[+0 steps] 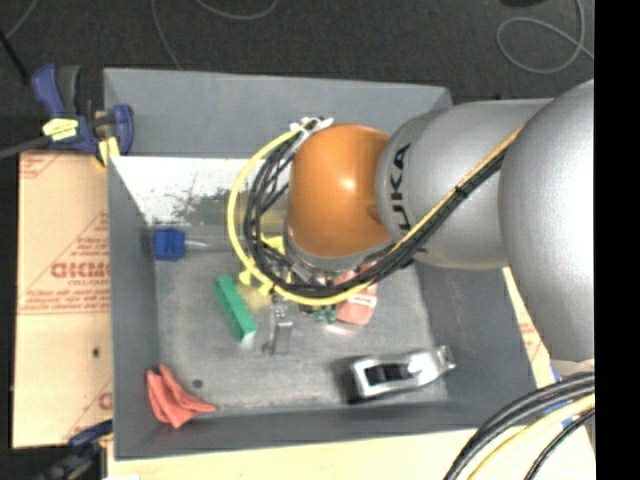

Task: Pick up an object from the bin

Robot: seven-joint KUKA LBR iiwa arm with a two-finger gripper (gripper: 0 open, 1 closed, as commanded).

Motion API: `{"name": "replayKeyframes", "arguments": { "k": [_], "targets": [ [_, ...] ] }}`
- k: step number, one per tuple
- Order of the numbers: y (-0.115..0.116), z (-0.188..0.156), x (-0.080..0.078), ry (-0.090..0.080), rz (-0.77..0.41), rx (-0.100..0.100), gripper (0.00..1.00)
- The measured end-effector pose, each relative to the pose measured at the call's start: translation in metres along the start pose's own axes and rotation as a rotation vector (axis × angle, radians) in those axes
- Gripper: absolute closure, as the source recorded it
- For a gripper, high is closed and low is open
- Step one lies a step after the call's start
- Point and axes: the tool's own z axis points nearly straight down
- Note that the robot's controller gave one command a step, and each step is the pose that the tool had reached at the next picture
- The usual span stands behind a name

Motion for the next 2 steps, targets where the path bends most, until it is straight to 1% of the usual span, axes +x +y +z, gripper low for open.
{"name": "replayKeyframes", "arguments": {
  "k": [1,2],
  "targets": [
    [-0.001,-0.005,-0.002,-0.007,0.003,-0.001,0.0],
    [-0.012,0.023,-0.033,-0.016,-0.141,-0.002,0.0]
  ]
}}
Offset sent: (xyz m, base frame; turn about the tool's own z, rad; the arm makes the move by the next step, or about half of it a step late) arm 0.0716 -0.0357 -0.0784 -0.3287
